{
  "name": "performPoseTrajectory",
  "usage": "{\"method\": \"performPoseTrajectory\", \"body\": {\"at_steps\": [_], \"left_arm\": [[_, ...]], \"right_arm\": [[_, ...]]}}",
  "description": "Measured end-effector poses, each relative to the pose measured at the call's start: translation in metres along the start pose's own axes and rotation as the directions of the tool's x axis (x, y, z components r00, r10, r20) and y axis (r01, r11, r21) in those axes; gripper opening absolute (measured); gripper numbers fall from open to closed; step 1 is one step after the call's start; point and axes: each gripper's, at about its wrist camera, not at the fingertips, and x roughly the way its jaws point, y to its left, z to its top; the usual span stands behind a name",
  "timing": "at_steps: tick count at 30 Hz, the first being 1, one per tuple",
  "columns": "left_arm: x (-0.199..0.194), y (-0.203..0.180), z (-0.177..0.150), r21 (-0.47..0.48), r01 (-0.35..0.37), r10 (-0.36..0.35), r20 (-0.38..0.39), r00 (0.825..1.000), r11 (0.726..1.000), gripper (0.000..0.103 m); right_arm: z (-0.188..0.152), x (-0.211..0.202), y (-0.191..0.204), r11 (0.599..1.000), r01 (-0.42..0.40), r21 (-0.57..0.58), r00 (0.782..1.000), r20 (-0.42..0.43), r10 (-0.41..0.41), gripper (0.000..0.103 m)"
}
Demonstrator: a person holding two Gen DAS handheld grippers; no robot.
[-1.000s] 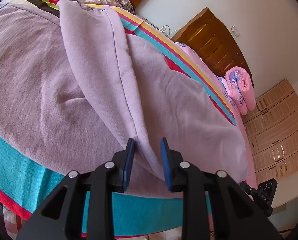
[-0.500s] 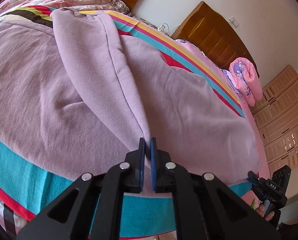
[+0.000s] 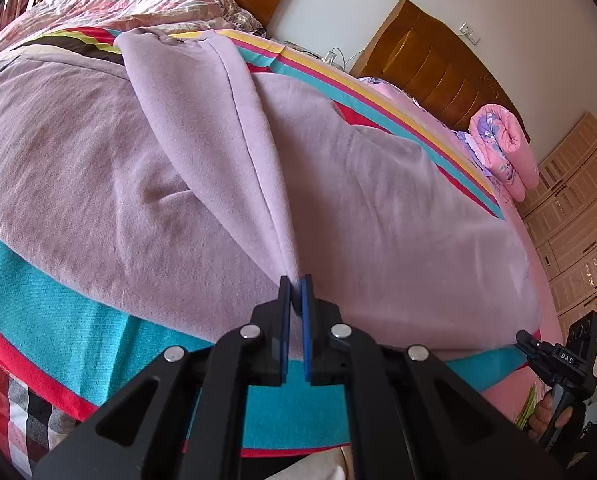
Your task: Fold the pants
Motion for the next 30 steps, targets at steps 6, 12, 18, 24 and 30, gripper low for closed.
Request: {"method": "performPoseTrajectory", "body": {"at_steps": [6,12,18,24,30], "left_arm": [[-0.001,0.002,0.001,-0.009,0.013,-0.013,-0.016,1.000,1.000,0.005],[0.006,0.000,0.002,-0.005,0.004,-0.005,-0.030,1.000,1.000,0.005],[-0.012,0.007,0.008,-0.010,-0.025,0.024,-0.025,0.999,1.000,0.025],[-0.037,-0.010,0.098,0.063,-0.180,0.169,0.144,0.975,0.982,0.089],[0.057,0.015,0.224,-0.005,-0.281,0.281,0.078,0.957,0.960,0.079]], "right_arm": [[0.002,-0.018,0.039,0.982,0.103,-0.157,0.993,-0.049,-0.112,0.029],[0.025,0.008,0.097,0.947,0.023,-0.320,1.000,-0.002,-0.025,0.040],[0.005,0.050,0.089,0.926,-0.012,-0.378,0.990,-0.136,-0.043,0.040],[0.037,0.026,0.097,0.921,0.024,-0.389,0.998,-0.042,-0.043,0.040],[0.045,0.054,0.116,0.914,-0.011,-0.406,0.997,-0.068,-0.019,0.040]]}}
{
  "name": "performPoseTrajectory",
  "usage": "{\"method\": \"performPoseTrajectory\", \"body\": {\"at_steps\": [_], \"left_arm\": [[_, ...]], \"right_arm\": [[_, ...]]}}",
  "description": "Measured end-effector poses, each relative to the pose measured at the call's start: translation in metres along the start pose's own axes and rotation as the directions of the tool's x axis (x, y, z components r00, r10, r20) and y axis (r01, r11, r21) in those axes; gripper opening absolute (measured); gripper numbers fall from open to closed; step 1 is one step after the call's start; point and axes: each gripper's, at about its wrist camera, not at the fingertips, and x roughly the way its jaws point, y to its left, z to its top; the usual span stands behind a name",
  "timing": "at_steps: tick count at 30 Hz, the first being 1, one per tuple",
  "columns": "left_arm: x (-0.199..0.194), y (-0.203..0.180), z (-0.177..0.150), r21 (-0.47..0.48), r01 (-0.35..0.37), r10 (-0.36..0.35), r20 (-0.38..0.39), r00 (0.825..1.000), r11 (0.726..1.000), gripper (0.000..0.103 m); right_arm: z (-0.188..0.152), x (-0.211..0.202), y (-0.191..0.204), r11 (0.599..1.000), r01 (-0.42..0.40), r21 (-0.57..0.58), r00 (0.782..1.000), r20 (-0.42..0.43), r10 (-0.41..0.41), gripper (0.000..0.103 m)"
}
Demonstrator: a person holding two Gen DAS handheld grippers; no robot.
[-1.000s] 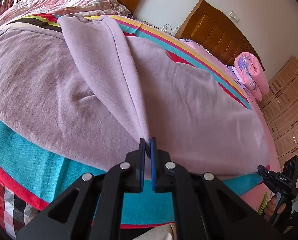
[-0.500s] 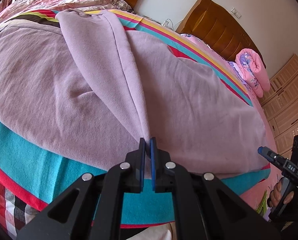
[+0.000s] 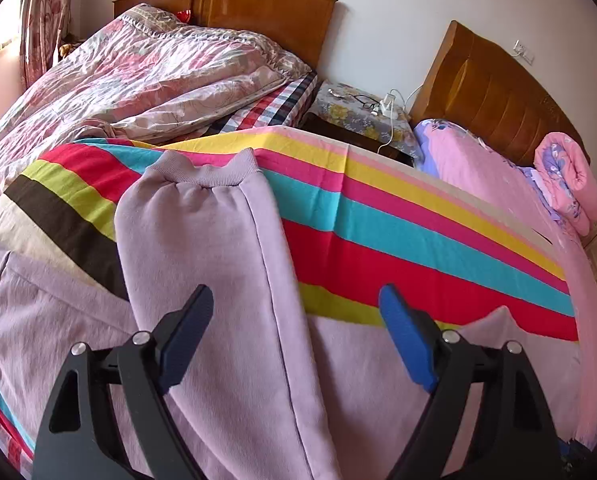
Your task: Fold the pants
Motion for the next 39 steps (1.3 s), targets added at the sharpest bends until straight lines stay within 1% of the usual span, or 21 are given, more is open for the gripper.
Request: {"method": "performPoseTrajectory", "body": {"at_steps": [2,4,5,6,7,8,9,11,14,16,17,19,21,23,25,27,28,31,33,35,39], "left_arm": [[0.036,0.002,0.014,-0.010,-0.026,0.026,-0.071,0.997,1.000,0.057],[0.061,0.002,0.019,-0.008,0.000,-0.001,-0.121,0.993,1.000,0.055],[0.068,0.002,0.018,0.008,-0.016,0.017,-0.128,0.992,1.000,0.048],[0.074,0.003,0.016,0.026,-0.037,0.040,-0.135,0.990,0.999,0.039],[0.078,0.007,0.013,0.038,-0.061,0.066,-0.142,0.988,0.997,0.012],[0.075,0.014,0.011,0.031,-0.053,0.057,-0.127,0.990,0.998,0.003],[0.063,0.023,0.008,0.012,-0.023,0.024,-0.084,0.996,1.000,0.003],[0.021,0.044,0.000,-0.026,-0.021,0.022,0.045,0.999,0.999,0.002],[-0.065,0.095,-0.027,-0.166,0.062,-0.030,0.192,0.981,0.984,0.002],[-0.116,0.136,-0.058,-0.243,0.077,-0.013,0.253,0.967,0.967,0.002],[-0.132,0.157,-0.076,-0.273,0.083,-0.012,0.253,0.967,0.958,0.002],[-0.137,0.198,-0.117,-0.339,0.076,-0.010,0.192,0.981,0.938,0.003],[-0.117,0.235,-0.161,-0.414,0.059,-0.023,0.091,0.996,0.908,0.004],[-0.103,0.255,-0.195,-0.439,0.098,-0.073,0.073,0.995,0.893,0.013],[-0.108,0.260,-0.207,-0.436,0.138,-0.087,0.135,0.987,0.889,0.019],[-0.122,0.260,-0.207,-0.431,0.159,-0.079,0.197,0.977,0.888,0.038],[-0.128,0.259,-0.206,-0.425,0.143,-0.052,0.218,0.974,0.894,0.053],[-0.137,0.241,-0.201,-0.319,0.064,0.012,0.232,0.973,0.946,0.058],[-0.137,0.227,-0.196,-0.228,-0.013,0.066,0.224,0.972,0.974,0.061],[-0.134,0.217,-0.194,-0.152,-0.094,0.126,0.219,0.967,0.984,0.064],[-0.124,0.200,-0.184,0.006,-0.194,0.186,0.251,0.950,0.981,0.067]], "right_arm": [[0.000,0.005,0.002,1.000,-0.010,-0.007,1.000,-0.016,0.010,0.040],[0.004,0.010,0.003,1.000,-0.006,-0.009,1.000,-0.029,0.005,0.040],[0.006,0.012,0.003,1.000,0.005,-0.011,0.999,-0.034,-0.006,0.040],[0.009,0.014,0.002,1.000,0.018,-0.016,0.999,-0.038,-0.019,0.040],[0.013,0.015,0.003,0.999,0.026,-0.027,0.999,-0.038,-0.027,0.040],[0.018,0.017,0.006,0.999,0.027,-0.045,0.999,-0.035,-0.029,0.040],[0.024,0.021,0.012,0.997,0.031,-0.069,0.999,-0.032,-0.033,0.040],[0.036,0.029,0.028,0.992,0.029,-0.121,0.999,-0.025,-0.032,0.040],[0.049,0.042,0.064,0.980,-0.023,-0.198,0.999,-0.027,0.018,0.040],[0.053,0.056,0.094,0.964,-0.068,-0.258,0.997,-0.052,0.057,0.040],[0.053,0.063,0.108,0.953,-0.091,-0.289,0.995,-0.068,0.074,0.040],[0.053,0.083,0.138,0.929,-0.148,-0.340,0.987,-0.116,0.115,0.040],[0.050,0.108,0.166,0.904,-0.201,-0.377,0.974,-0.175,0.144,0.040],[0.049,0.134,0.192,0.881,-0.244,-0.404,0.959,-0.234,0.158,0.040],[0.052,0.157,0.213,0.873,-0.286,-0.395,0.942,-0.283,0.180,0.040],[0.060,0.177,0.228,0.871,-0.341,-0.353,0.920,-0.317,0.231,0.040],[0.066,0.186,0.234,0.873,-0.369,-0.318,0.907,-0.327,0.265,0.040],[0.084,0.217,0.251,0.882,-0.416,-0.220,0.881,-0.337,0.332,0.040],[0.102,0.237,0.263,0.882,-0.417,-0.219,0.883,-0.328,0.336,0.040],[0.116,0.256,0.275,0.875,-0.412,-0.255,0.888,-0.330,0.322,0.041],[0.122,0.291,0.294,0.832,-0.414,-0.370,0.879,-0.399,0.260,0.059]]}}
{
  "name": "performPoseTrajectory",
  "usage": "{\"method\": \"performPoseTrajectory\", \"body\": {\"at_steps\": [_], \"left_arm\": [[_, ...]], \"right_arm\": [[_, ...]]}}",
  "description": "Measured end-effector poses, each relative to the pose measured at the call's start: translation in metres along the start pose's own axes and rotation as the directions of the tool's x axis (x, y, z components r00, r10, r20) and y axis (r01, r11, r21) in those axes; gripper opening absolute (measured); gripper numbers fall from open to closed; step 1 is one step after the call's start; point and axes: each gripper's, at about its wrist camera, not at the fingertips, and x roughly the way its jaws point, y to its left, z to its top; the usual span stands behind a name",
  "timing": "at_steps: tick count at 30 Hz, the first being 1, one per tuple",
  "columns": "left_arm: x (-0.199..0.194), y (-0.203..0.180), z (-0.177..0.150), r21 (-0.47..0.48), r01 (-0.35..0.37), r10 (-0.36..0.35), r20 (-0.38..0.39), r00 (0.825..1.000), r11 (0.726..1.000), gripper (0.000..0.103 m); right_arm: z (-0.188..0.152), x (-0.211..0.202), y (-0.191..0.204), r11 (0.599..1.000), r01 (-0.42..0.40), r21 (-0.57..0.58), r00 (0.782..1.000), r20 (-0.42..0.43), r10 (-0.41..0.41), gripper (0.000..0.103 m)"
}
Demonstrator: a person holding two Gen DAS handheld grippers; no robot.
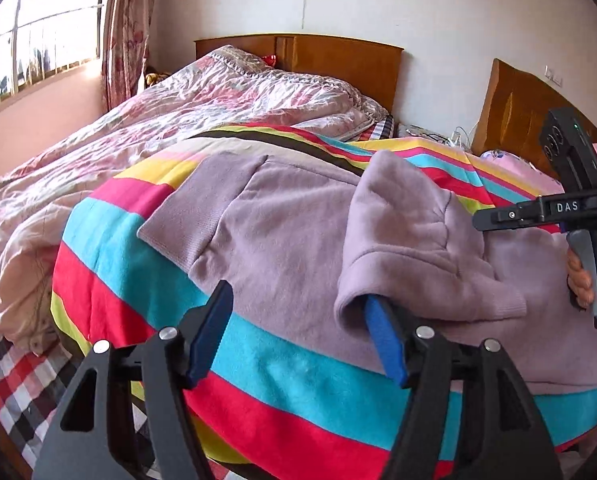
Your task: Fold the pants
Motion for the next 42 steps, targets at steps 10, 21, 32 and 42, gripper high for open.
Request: {"method": "performPoseTrajectory", "body": {"at_steps": [10,21,32,42], "left_arm": [[0.021,0.004,0.002,-0.024,0.145,-0.143,0.055,0.988,0.989,0.008],[0.051,0.114,-0.055,-0.771,0.476,-0.456,0.273,0.847,0.423,0.036],[0.049,0.115,-0.038,-0.731,0.490,-0.492,0.241,0.837,0.476,0.051],[0.052,0.100,-0.023,-0.703,0.457,-0.483,0.182,0.857,0.545,0.049]], "right_arm": [[0.019,-0.035,0.041,0.992,-0.058,-0.108,0.994,0.088,0.067,0.014],[0.170,0.018,0.137,0.940,-0.334,-0.061,0.937,0.085,0.339,0.084],[-0.053,-0.037,0.126,0.934,0.028,-0.356,0.999,0.033,-0.017,0.044],[-0.166,-0.054,0.118,0.909,0.166,-0.382,0.980,-0.043,-0.197,0.028]]}}
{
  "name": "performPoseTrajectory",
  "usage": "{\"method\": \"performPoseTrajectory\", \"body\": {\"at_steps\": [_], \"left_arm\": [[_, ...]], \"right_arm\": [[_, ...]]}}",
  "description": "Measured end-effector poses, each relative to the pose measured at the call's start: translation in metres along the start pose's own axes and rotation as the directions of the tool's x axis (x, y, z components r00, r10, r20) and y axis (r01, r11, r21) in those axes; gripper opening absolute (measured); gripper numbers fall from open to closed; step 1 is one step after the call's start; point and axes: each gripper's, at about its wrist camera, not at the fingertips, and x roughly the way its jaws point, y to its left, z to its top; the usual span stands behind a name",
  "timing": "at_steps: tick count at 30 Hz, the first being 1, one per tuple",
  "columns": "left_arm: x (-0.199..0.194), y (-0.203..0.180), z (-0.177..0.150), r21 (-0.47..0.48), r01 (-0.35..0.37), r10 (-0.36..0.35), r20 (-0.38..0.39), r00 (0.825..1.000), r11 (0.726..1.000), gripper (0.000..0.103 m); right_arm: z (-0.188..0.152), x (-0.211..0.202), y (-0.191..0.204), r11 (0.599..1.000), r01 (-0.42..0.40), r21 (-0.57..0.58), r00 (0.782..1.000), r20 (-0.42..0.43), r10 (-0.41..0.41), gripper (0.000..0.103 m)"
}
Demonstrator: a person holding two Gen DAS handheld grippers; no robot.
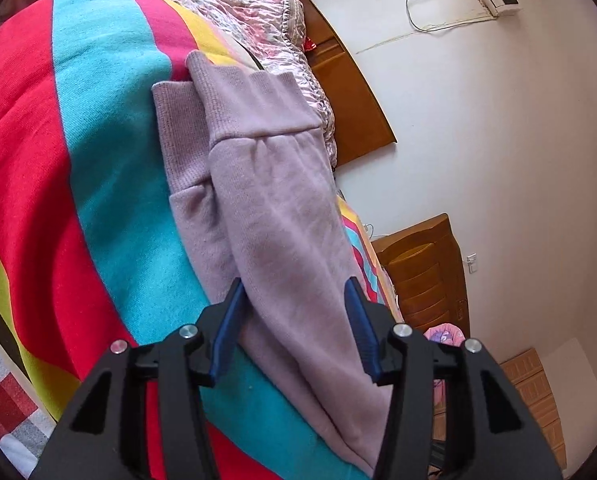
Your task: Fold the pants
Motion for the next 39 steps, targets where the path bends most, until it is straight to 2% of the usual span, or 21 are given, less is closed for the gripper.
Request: {"method": "performPoseTrajectory", "body": {"at_steps": [2,4,5,7,9,11,13,16,20,22,25,27,29,33,34,35,36,37,38,39], "left_arm": [[0.005,-0.003,0.001,0.009,-0.028,0.028,-0.003,1.000,1.000,0.043],[0.007,-0.005,0.002,0.016,-0.043,0.043,-0.003,0.999,0.999,0.040],[0.011,-0.007,0.005,0.017,-0.056,0.056,-0.003,0.998,0.998,0.036],[0.014,-0.010,0.007,0.014,-0.068,0.068,-0.006,0.998,0.998,0.034],[0.016,-0.014,0.009,0.018,-0.082,0.082,-0.008,0.997,0.996,0.032],[0.020,-0.014,0.012,0.019,-0.103,0.103,-0.010,0.995,0.995,0.023],[0.021,-0.014,0.014,0.013,-0.119,0.120,-0.016,0.993,0.993,0.016],[0.018,-0.023,0.017,0.038,-0.135,0.135,-0.008,0.991,0.990,0.010],[0.005,-0.049,0.020,0.098,-0.139,0.138,0.020,0.990,0.985,0.008],[0.004,-0.053,0.019,0.118,-0.167,0.167,0.013,0.986,0.979,0.008],[0.012,-0.030,0.012,0.087,-0.229,0.232,-0.025,0.972,0.970,0.009],[0.012,-0.012,0.007,0.046,-0.206,0.207,-0.024,0.978,0.978,0.008],[0.012,-0.010,0.006,0.042,-0.201,0.202,-0.016,0.979,0.979,0.009],[0.011,-0.016,0.005,0.061,-0.247,0.248,-0.008,0.969,0.967,0.011],[0.008,-0.017,0.005,0.058,-0.264,0.265,0.003,0.964,0.963,0.014],[0.004,-0.022,0.004,0.065,-0.304,0.303,0.022,0.953,0.951,0.019],[-0.001,-0.030,0.003,0.084,-0.391,0.386,0.067,0.920,0.917,0.029],[-0.008,-0.042,0.002,0.106,-0.483,0.468,0.138,0.873,0.869,0.053],[-0.016,-0.057,0.000,0.134,-0.533,0.502,0.209,0.839,0.835,0.062],[-0.019,-0.074,-0.002,0.180,-0.534,0.487,0.248,0.837,0.826,0.062]], "right_arm": [[-0.006,0.007,-0.003,1.000,0.016,-0.005,1.000,-0.026,-0.016,0.028],[-0.009,0.009,-0.002,1.000,0.014,-0.026,1.000,-0.011,-0.014,0.027],[-0.009,0.008,-0.004,1.000,0.002,-0.017,1.000,-0.011,-0.003,0.027],[-0.008,0.006,-0.009,0.999,-0.031,0.007,0.999,-0.013,0.031,0.026],[-0.007,0.007,-0.008,1.000,-0.010,-0.019,1.000,-0.018,0.009,0.022],[-0.008,0.007,-0.006,0.999,0.003,-0.047,1.000,-0.009,-0.004,0.021],[-0.007,0.008,-0.004,0.997,0.035,-0.071,0.999,-0.005,-0.036,0.012],[-0.004,-0.001,-0.007,0.998,0.028,-0.064,1.000,0.010,-0.027,0.005],[0.004,-0.035,-0.007,0.998,0.015,-0.065,0.998,0.070,-0.010,0.005],[0.003,-0.045,-0.002,0.997,0.004,-0.083,0.998,0.070,0.002,0.005],[-0.007,-0.031,0.003,0.997,-0.013,-0.081,0.999,0.033,0.016,0.005],[-0.015,-0.009,0.010,0.996,-0.002,-0.093,1.000,-0.012,0.001,0.005],[-0.019,-0.002,0.008,0.997,-0.006,-0.071,1.000,-0.005,0.006,0.005],[-0.022,-0.006,0.003,0.999,-0.030,-0.044,1.000,-0.005,0.029,0.009],[-0.023,-0.008,0.002,0.999,-0.045,-0.029,0.999,0.009,0.045,0.014],[-0.023,-0.013,-0.001,0.997,-0.074,-0.013,0.997,0.025,0.074,0.017],[-0.025,-0.021,-0.004,0.994,-0.110,0.002,0.993,0.046,0.110,0.022],[-0.026,-0.032,-0.010,0.990,-0.140,0.015,0.987,0.079,0.138,0.030],[-0.027,-0.045,-0.018,0.987,-0.155,0.030,0.981,0.121,0.150,0.038],[-0.029,-0.059,-0.031,0.988,-0.149,0.049,0.977,0.164,0.140,0.055]]}}
